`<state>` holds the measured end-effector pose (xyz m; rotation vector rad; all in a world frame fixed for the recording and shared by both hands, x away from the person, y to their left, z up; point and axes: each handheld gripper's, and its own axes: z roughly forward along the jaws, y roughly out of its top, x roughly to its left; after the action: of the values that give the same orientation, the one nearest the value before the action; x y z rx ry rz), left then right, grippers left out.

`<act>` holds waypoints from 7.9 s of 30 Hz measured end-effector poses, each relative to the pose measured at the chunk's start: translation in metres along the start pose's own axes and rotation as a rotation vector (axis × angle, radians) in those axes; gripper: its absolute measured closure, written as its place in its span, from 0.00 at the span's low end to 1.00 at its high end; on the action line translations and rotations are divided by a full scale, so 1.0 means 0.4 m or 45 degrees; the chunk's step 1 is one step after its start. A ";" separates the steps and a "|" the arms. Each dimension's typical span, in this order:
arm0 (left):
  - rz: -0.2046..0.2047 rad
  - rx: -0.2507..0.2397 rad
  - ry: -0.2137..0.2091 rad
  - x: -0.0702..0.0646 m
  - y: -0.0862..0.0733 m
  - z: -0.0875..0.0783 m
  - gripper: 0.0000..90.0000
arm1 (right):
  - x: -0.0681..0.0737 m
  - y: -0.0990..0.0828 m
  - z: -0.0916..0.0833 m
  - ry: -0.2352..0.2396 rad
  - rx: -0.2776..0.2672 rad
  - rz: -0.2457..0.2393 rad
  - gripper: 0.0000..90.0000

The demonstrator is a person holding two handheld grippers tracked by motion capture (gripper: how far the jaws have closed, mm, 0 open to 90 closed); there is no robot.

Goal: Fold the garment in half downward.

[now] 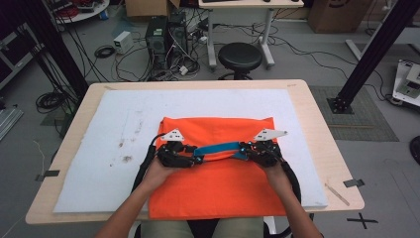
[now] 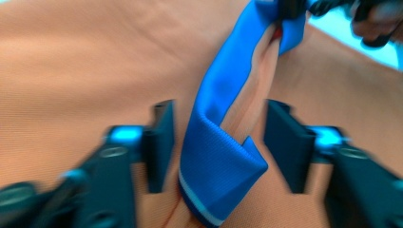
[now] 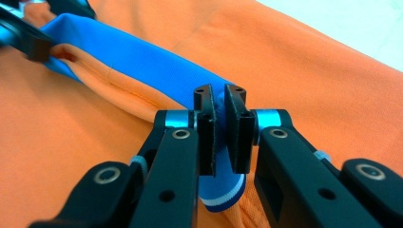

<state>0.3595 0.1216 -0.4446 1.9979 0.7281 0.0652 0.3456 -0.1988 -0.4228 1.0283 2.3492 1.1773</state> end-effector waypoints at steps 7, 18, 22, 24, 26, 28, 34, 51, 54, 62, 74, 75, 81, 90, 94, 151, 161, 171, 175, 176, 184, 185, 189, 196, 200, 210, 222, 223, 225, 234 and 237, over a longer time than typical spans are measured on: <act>0.167 0.010 -0.028 -0.036 -0.008 -0.010 0.83 | -0.006 0.025 -0.031 0.043 -0.107 0.048 0.53; 0.123 -0.025 -0.062 -0.042 -0.040 -0.090 0.57 | 0.012 0.033 -0.018 0.104 -0.089 0.036 0.76; 0.048 -0.117 0.037 -0.015 -0.048 -0.128 0.53 | 0.021 0.020 -0.008 0.110 -0.008 -0.005 0.81; 0.006 -0.168 0.088 -0.001 -0.055 -0.146 0.52 | 0.030 0.005 -0.004 0.121 0.025 -0.010 0.82; -0.021 -0.202 0.137 0.011 -0.062 -0.161 0.51 | 0.040 -0.016 -0.001 0.133 0.050 -0.021 0.82; -0.048 -0.227 0.183 0.021 -0.069 -0.172 0.51 | 0.049 -0.035 -0.002 0.135 0.073 -0.029 0.82; -0.104 -0.239 0.272 0.038 -0.086 -0.192 0.51 | 0.071 -0.091 -0.006 0.136 0.111 -0.051 0.83; -0.174 -0.054 0.467 0.058 -0.124 -0.178 0.58 | -0.069 -0.136 -0.137 -0.378 -0.009 0.188 0.60; -0.155 -0.018 0.511 0.052 -0.121 -0.168 0.62 | -0.092 -0.151 -0.145 -0.387 0.015 0.231 0.66; -0.122 0.021 0.576 0.043 -0.118 -0.158 0.69 | -0.076 -0.158 -0.106 -0.374 0.154 0.164 0.66; -0.131 -0.017 0.535 0.031 -0.118 -0.189 0.94 | -0.076 -0.157 -0.124 -0.350 0.124 0.162 0.95; -0.143 -0.040 0.511 0.029 -0.117 -0.200 0.94 | -0.075 -0.156 -0.132 -0.340 0.113 0.169 0.95; -0.159 -0.136 0.392 -0.002 -0.123 -0.264 0.94 | -0.056 -0.144 -0.190 -0.310 0.046 0.161 0.95; -0.167 -0.176 0.248 -0.051 -0.150 -0.324 0.94 | -0.007 -0.154 -0.276 -0.284 0.015 0.143 0.95; -0.163 -0.166 0.230 -0.065 -0.164 -0.325 0.94 | 0.006 -0.167 -0.288 -0.271 0.050 0.159 0.95; -0.424 -0.143 0.559 0.212 -0.032 -0.138 0.91 | -0.236 -0.067 -0.041 -0.314 0.116 0.396 0.95; -0.440 -0.198 0.595 0.260 0.018 -0.102 0.91 | -0.291 -0.013 0.000 -0.416 0.127 0.384 0.95; -0.449 -0.206 0.579 0.314 0.019 -0.080 0.90 | -0.328 0.014 0.046 -0.468 0.091 0.415 0.95; -0.463 -0.219 0.590 0.311 0.014 -0.093 0.67 | -0.325 0.006 0.046 -0.451 0.090 0.412 0.82; -0.467 -0.225 0.593 0.308 0.011 -0.099 0.63 | -0.322 0.004 0.043 -0.457 0.079 0.413 0.76; -0.370 -0.222 0.544 0.227 -0.030 -0.146 0.56 | -0.263 -0.007 0.013 -0.443 0.052 0.337 0.49; -0.363 -0.222 0.535 0.219 -0.034 -0.149 0.56 | -0.252 -0.009 0.006 -0.426 0.035 0.327 0.45; -0.323 -0.224 0.495 0.173 -0.052 -0.162 0.56 | -0.219 -0.018 -0.012 -0.413 0.027 0.288 0.31; -0.270 -0.174 0.441 0.103 -0.085 -0.163 0.62 | -0.165 -0.057 -0.049 -0.403 -0.003 0.223 0.29; -0.257 -0.127 0.470 0.082 -0.096 -0.162 0.62 | -0.141 -0.083 -0.064 -0.403 -0.004 0.203 0.31; -0.224 -0.072 0.479 0.034 -0.121 -0.161 0.62 | -0.123 -0.112 -0.103 -0.442 0.034 0.174 0.43; -0.132 0.019 0.544 0.003 -0.123 -0.147 0.86 | -0.115 -0.145 -0.119 -0.434 0.135 0.173 0.78; -0.126 0.020 0.546 0.002 -0.123 -0.147 0.87 | -0.114 -0.146 -0.115 -0.446 0.156 0.168 0.78; -0.116 0.022 0.555 -0.001 -0.123 -0.146 0.91 | -0.112 -0.149 -0.107 -0.452 0.186 0.155 0.78; -0.117 -0.003 0.566 -0.003 -0.124 -0.151 0.95 | -0.109 -0.150 -0.105 -0.455 0.194 0.150 0.98; -0.147 -0.049 0.538 -0.003 -0.122 -0.168 0.96 | -0.104 -0.146 -0.116 -0.427 0.159 0.168 0.99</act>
<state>0.3135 0.1905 -0.4486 1.9207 1.0996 0.4394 0.3217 -0.2785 -0.4422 1.3266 2.1372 0.8303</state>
